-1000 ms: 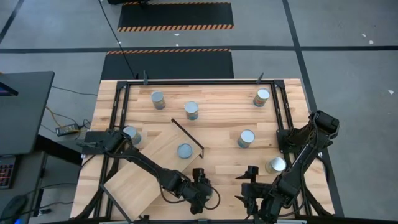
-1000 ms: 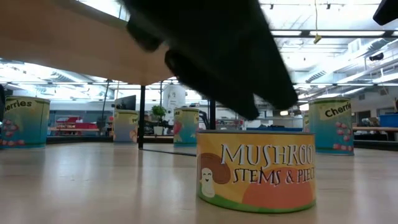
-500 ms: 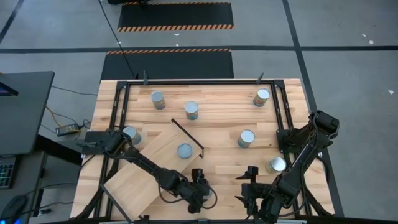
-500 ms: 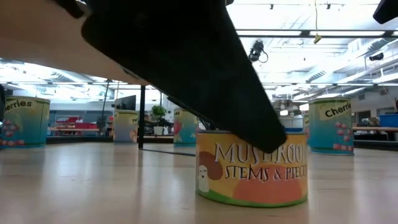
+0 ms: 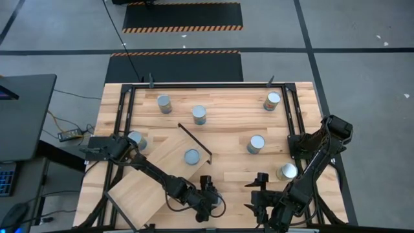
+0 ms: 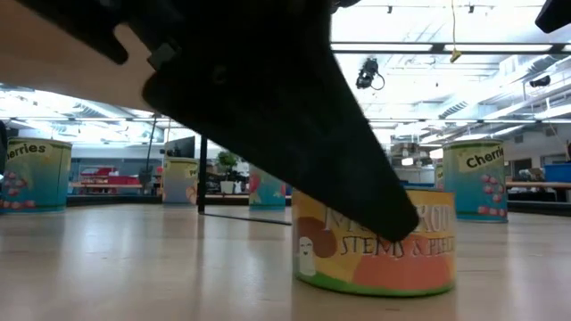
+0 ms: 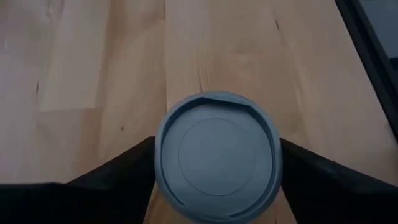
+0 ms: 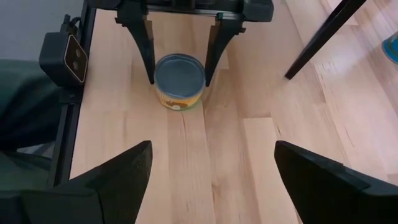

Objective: Pick and place cans onto a shelf
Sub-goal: Put the canned mushroom on the shelf

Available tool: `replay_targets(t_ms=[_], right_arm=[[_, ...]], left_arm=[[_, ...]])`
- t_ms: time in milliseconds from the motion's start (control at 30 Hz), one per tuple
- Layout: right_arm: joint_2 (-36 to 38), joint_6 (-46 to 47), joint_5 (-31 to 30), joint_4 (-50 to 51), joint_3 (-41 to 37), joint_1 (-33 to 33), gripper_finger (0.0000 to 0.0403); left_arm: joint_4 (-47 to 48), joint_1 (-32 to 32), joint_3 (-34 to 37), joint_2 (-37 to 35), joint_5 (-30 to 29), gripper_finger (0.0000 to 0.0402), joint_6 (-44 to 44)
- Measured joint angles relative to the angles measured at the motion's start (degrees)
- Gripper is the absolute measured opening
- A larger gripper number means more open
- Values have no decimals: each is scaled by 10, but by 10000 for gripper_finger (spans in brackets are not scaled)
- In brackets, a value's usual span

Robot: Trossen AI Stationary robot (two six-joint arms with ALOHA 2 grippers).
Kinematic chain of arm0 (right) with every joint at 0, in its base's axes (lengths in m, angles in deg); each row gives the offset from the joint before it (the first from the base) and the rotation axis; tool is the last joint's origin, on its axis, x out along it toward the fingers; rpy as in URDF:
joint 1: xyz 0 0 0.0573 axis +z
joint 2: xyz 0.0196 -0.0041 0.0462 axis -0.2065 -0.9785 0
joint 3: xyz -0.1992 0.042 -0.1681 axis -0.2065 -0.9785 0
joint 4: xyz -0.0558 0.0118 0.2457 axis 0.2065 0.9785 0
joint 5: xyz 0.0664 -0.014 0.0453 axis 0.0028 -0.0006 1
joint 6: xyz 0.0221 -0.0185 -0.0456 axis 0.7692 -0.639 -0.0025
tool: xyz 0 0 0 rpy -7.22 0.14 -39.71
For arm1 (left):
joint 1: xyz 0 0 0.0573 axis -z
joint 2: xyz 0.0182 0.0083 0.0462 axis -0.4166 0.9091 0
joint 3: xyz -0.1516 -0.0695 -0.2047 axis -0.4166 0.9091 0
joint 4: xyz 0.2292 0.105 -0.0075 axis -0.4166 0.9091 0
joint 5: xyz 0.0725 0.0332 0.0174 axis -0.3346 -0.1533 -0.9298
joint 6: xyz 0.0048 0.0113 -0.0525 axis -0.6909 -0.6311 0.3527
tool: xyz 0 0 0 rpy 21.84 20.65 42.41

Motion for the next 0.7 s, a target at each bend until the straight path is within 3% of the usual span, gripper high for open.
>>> replay_targets(t_ms=[200, 367, 500, 700], right_arm=[[0, -13, 0, 0, 0, 0, 346], [0, -14, 0, -2, 0, 0, 346], [0, -14, 0, -5, 0, 0, 346], [0, -14, 1, -8, 0, 0, 346]], left_arm=[[11, 0, -18, -11, -2, 282, 6], [68, 3, -84, -59, -15, 284, -13], [190, -1, -132, -88, -51, 285, -13], [410, -9, -185, -178, -180, 285, 55]])
